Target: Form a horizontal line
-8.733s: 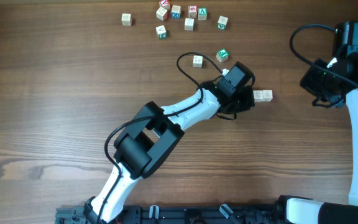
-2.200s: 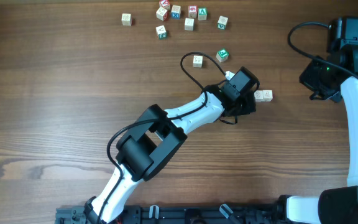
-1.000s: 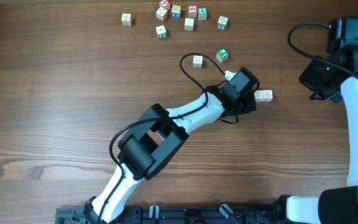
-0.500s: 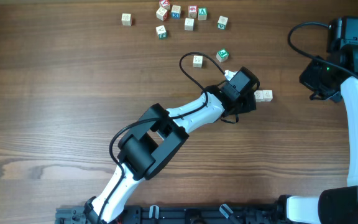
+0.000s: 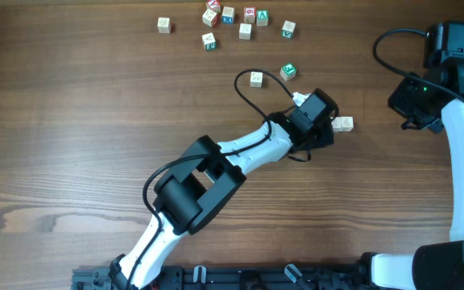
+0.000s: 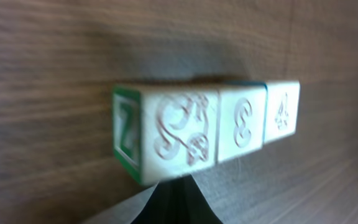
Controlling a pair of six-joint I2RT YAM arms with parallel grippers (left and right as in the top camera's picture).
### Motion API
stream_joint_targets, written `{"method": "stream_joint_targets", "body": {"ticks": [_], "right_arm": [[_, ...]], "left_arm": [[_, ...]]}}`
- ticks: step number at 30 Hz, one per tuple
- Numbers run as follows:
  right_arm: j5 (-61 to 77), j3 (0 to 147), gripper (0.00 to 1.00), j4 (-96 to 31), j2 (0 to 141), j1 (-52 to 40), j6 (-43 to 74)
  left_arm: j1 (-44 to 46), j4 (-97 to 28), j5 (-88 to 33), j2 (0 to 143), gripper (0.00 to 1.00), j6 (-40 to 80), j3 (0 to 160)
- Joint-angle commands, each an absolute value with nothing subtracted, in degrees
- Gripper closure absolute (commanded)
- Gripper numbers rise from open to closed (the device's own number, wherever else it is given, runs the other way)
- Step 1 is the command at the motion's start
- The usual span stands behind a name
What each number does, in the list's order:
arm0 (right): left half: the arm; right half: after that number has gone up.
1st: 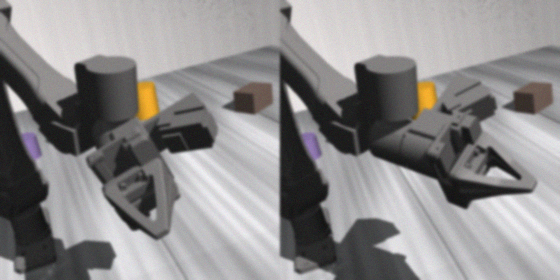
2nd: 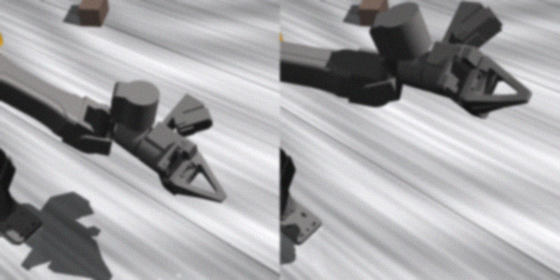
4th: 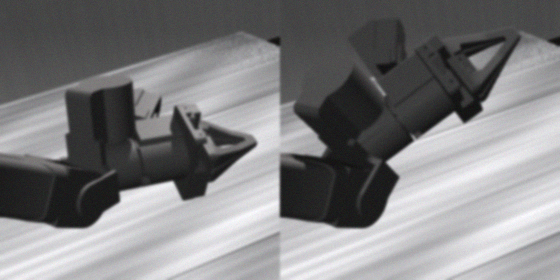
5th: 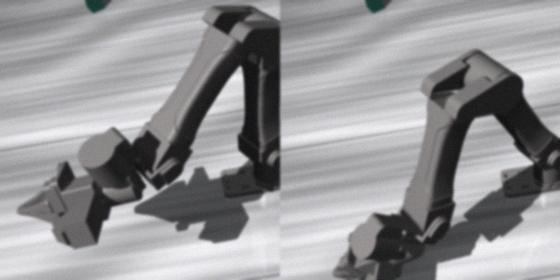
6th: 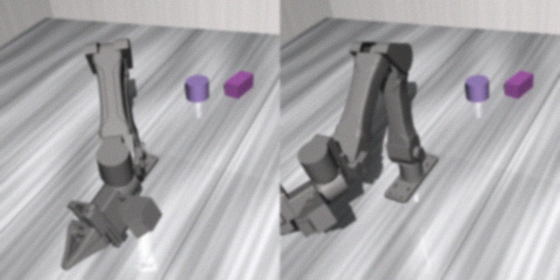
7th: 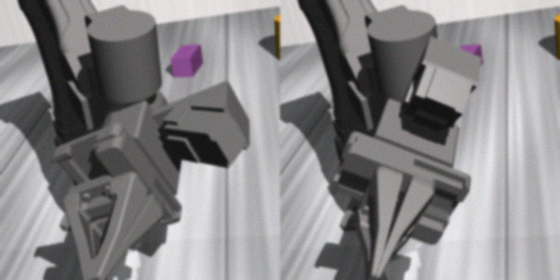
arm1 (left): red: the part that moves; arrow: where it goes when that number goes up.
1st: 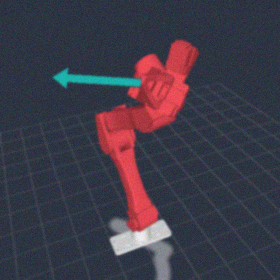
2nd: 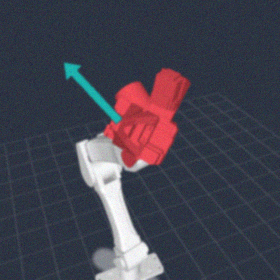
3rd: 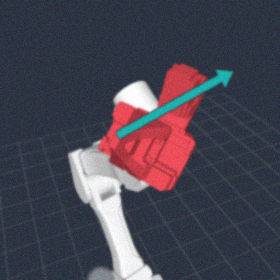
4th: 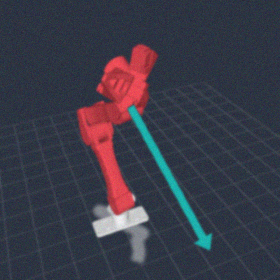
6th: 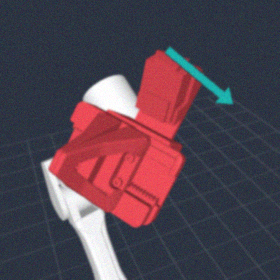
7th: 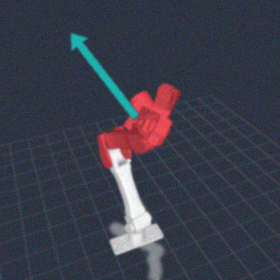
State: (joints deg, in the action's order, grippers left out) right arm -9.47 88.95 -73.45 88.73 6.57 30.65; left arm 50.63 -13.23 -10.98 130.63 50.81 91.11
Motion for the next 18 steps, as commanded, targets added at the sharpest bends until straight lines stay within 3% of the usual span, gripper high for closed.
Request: {"method": "stream_joint_targets", "body": {"ticks": [1,9,18], "right_arm": [[-9.41,88.53,0.95,-73.56,89.43,6.61,31.53],[-9.43,88.53,0.95,-72.99,89.43,6.61,31.53],[-9.17,88.51,0.96,-71.75,89.47,6.61,31.66]], "left_arm": [[51.22,-15.18,-13.65,131.02,0.96,49.25,90.85],[51.11,-21.89,-11.55,126.85,0.96,44.95,90.85],[50.96,-35.35,12.53,117.86,0.96,45.54,90.85]]}}
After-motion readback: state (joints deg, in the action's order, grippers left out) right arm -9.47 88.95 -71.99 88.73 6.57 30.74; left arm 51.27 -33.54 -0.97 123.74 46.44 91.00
